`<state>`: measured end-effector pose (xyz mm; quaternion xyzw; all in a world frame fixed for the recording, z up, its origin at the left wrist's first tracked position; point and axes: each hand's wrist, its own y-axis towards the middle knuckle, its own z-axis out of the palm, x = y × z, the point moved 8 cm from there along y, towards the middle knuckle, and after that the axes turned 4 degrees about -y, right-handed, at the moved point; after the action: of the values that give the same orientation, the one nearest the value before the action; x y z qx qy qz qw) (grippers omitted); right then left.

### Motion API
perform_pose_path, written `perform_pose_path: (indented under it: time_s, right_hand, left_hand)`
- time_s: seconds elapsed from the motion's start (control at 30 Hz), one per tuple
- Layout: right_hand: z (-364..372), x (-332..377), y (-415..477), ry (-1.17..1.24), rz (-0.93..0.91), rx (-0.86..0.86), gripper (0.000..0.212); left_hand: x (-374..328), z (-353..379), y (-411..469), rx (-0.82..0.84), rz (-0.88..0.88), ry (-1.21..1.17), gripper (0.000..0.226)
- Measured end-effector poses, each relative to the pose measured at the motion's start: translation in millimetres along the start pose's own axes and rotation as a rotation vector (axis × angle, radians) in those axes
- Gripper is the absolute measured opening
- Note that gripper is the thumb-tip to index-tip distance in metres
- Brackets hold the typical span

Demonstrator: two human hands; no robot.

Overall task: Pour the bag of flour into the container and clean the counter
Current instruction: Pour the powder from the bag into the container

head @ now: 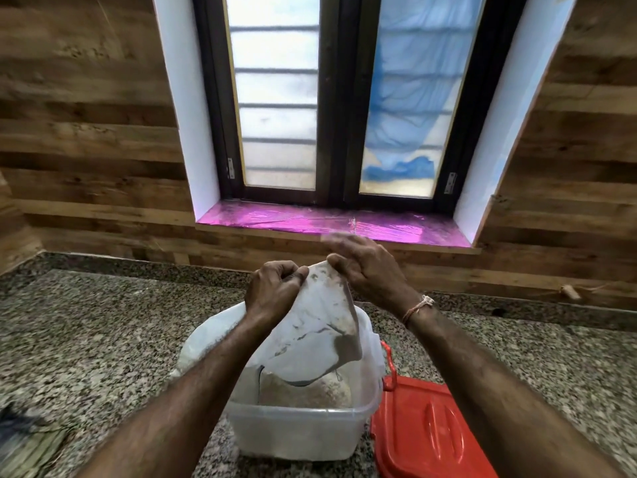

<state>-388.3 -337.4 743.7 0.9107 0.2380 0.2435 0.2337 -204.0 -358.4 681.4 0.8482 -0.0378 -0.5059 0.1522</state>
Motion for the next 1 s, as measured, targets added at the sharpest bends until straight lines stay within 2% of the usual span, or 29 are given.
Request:
perform_pose_path:
  time_s: [0.1, 0.13, 0.2, 0.27, 0.3, 0.37, 0.47, 0.5, 0.6, 0.7, 0.77, 0.9, 0.97, 1.0]
  right_hand:
    - [-13.6, 9.5, 5.5, -0.036, -0.049, -0.145, 0.079]
    - [-12.4, 14.7, 5.6, -0.099, -0.083, -0.134, 0.082]
    - [4.9, 15.8, 5.2, -0.183, -0.126, 0.033, 0.077]
    - [14.0, 9.2, 5.3, -0.065, -0.038, 0.151, 0.083]
    - [11.3, 5.7, 7.2, -0.019, 0.0, 0.101, 0.079]
    - [-1.7, 3.5, 10.8, -0.088, 0.001, -0.075, 0.061]
    - [-11.9, 7.8, 9.0, -0.197, -0.045, -0.218, 0.078]
    - [-6.6, 7.3, 6.7, -0.214, -0.084, -0.197, 0.078]
    - [15.7, 9.0, -1.6, -0.311, -0.141, 0.026, 0.072]
    - [11.4, 7.2, 0.1, -0.459, -0.132, -0.068, 0.049]
    - [7.7, 10.2, 2.0, -0.457, -0.137, -0.122, 0.061]
    - [22.7, 5.0, -8.8, -0.434, -0.115, 0.106, 0.072]
    - [7.7, -1.1, -9.1, -0.468, -0.036, -0.038, 0.05]
    - [-1.2, -6.2, -7.8, -0.36, 0.034, -0.124, 0.044]
  left_hand:
    - [-0.6, -0.4, 2.7, -0.022, -0.013, 0.009, 0.041]
    - [-0.5, -0.9, 3.8, -0.029, -0.014, 0.003, 0.042]
    - [0.4, -1.9, 4.7, -0.038, -0.018, -0.013, 0.042]
    - [1.3, -0.5, 2.9, -0.04, -0.023, 0.001, 0.041]
    - [1.4, 0.5, 1.3, -0.041, -0.022, 0.016, 0.042]
    - [0.4, 1.4, -0.6, -0.052, -0.02, 0.026, 0.043]
    - [0.6, 1.2, 3.9, -0.06, -0.03, 0.001, 0.042]
    - [1.2, 0.2, 5.3, -0.065, -0.037, -0.008, 0.042]
    - [3.7, -0.4, 4.7, -0.066, -0.043, -0.021, 0.042]
    - [-1.7, 6.0, -2.0, -0.026, -0.011, 0.054, 0.039]
    - [-7.0, 7.9, -3.3, -0.023, 0.004, 0.108, 0.038]
    - [-6.6, 5.9, -3.2, -0.022, 0.013, 0.067, 0.036]
    - [-2.3, 8.8, -7.1, 0.001, 0.011, 0.034, 0.034]
    - [-1.4, 7.8, -8.9, -0.011, 0.008, 0.013, 0.032]
